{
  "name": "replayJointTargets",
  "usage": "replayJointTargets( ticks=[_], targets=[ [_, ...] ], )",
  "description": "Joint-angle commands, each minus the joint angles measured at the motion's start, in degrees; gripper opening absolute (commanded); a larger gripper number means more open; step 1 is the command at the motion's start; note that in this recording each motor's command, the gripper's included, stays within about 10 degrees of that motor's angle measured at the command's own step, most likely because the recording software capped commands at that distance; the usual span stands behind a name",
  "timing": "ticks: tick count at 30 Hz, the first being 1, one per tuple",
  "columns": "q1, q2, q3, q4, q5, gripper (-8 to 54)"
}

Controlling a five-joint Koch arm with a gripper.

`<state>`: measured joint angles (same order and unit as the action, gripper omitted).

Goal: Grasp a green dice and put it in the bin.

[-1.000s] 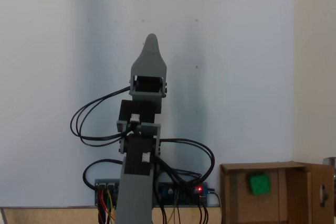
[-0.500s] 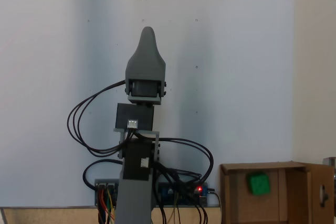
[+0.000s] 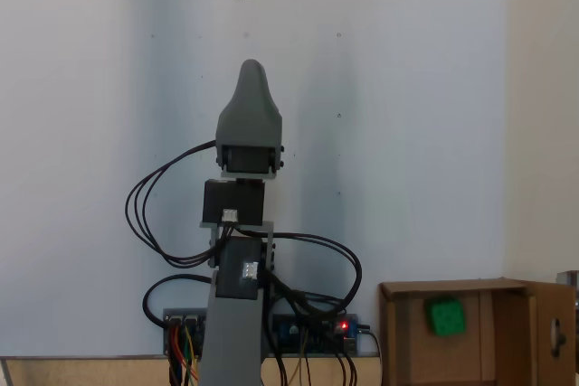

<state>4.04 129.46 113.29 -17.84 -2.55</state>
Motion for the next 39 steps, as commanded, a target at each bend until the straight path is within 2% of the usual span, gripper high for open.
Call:
replayJointTargets(
  ticks=[1,11,21,39],
  targets=[
    [0.3,6.4,-0.5,-9.6,1.5,43.5],
    [0.4,6.6,9.8,-21.9,1.5,43.4],
    [2.9,6.5,10.8,-25.8,1.5,43.2],
    [2.9,6.4,24.3,-40.3,1.8,43.7]
  ],
)
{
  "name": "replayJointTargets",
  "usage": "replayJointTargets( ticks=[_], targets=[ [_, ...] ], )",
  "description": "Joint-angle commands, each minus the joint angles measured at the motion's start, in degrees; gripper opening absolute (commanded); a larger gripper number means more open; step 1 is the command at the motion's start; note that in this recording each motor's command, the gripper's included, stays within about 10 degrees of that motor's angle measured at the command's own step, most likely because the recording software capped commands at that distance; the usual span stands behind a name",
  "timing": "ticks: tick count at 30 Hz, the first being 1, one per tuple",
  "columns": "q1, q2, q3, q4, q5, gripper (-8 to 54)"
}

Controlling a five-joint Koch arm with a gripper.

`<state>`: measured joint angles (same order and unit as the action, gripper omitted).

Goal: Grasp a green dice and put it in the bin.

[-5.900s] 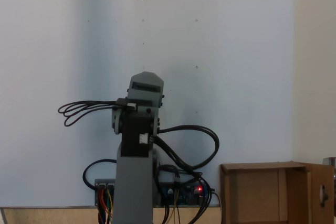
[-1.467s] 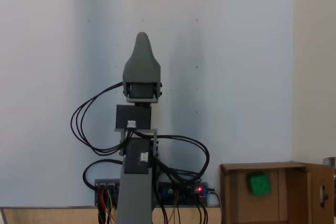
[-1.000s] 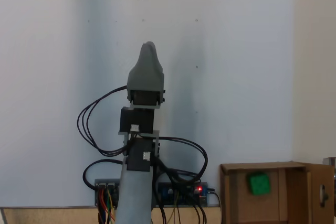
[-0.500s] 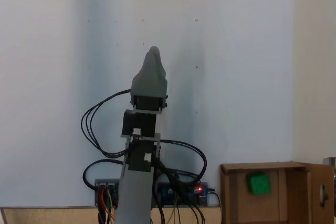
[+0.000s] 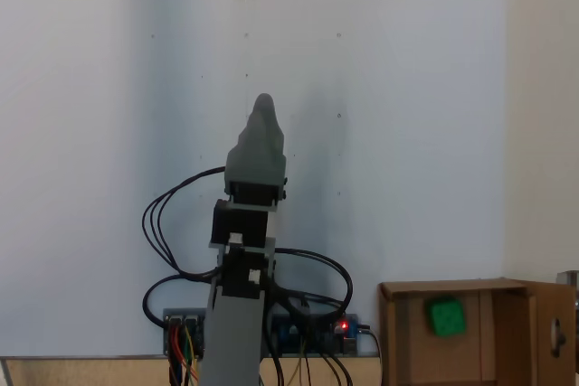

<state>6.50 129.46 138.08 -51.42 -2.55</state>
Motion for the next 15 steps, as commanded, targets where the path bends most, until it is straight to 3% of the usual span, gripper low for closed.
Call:
replayJointTargets(
  ticks=[1,15],
  targets=[
    [0.4,6.4,-0.3,-6.8,1.8,44.0],
    [0.0,6.2,3.1,-7.6,1.8,44.6]
  ],
)
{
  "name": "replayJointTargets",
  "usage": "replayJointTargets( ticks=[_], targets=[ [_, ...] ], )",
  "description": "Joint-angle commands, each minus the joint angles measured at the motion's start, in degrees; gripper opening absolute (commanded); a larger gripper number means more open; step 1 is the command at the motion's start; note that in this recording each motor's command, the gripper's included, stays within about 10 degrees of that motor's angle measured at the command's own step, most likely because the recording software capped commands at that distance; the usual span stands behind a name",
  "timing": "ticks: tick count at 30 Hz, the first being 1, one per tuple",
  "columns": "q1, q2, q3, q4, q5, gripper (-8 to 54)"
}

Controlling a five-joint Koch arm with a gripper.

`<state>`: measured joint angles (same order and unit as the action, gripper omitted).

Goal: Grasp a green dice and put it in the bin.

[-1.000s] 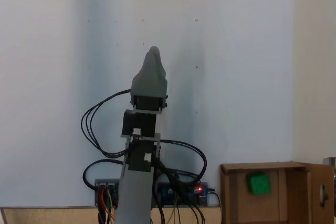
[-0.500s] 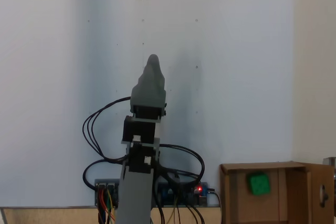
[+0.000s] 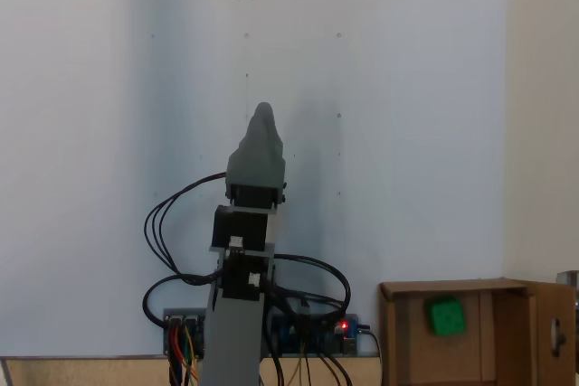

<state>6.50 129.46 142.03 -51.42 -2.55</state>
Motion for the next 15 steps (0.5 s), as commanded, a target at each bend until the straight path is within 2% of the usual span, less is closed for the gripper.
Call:
replayJointTargets(
  ticks=[1,15],
  targets=[
    [0.0,6.2,-0.9,-7.7,1.8,44.6],
    [0.0,6.2,0.8,-8.3,1.8,44.6]
  ],
)
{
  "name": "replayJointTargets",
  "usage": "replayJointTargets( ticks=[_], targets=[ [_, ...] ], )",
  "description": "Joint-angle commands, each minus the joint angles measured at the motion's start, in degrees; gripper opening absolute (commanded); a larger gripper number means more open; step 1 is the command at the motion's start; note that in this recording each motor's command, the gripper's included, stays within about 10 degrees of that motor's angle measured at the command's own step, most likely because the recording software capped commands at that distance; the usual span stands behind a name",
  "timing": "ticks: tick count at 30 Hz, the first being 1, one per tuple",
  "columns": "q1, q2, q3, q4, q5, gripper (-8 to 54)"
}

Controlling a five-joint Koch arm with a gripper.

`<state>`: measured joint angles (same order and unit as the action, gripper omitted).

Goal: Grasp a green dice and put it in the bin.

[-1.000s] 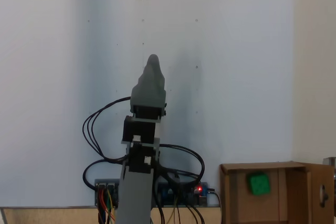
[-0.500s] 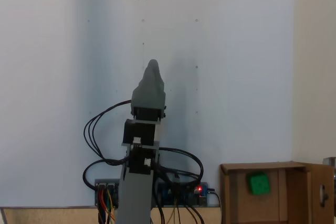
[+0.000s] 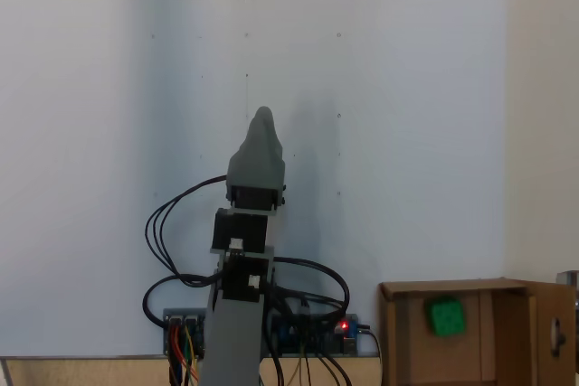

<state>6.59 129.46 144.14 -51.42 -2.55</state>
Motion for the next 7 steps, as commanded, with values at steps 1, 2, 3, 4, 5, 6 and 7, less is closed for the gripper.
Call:
replayJointTargets(
  ticks=[1,2,3,4,5,6,7],
  targets=[
    [-0.2,6.2,-1.2,-8.3,1.9,44.6],
    [-0.3,6.2,-1.2,-8.3,1.8,44.6],
    [-0.3,6.2,-1.2,-8.3,1.8,44.6],
    [-0.3,6.1,-1.2,-8.3,1.9,44.6],
    [-0.3,6.1,-1.0,-8.3,1.8,44.6],
    [-0.3,6.1,-0.7,-8.3,1.8,44.6],
    [-0.3,6.1,-0.6,-8.3,1.8,44.6]
  ],
)
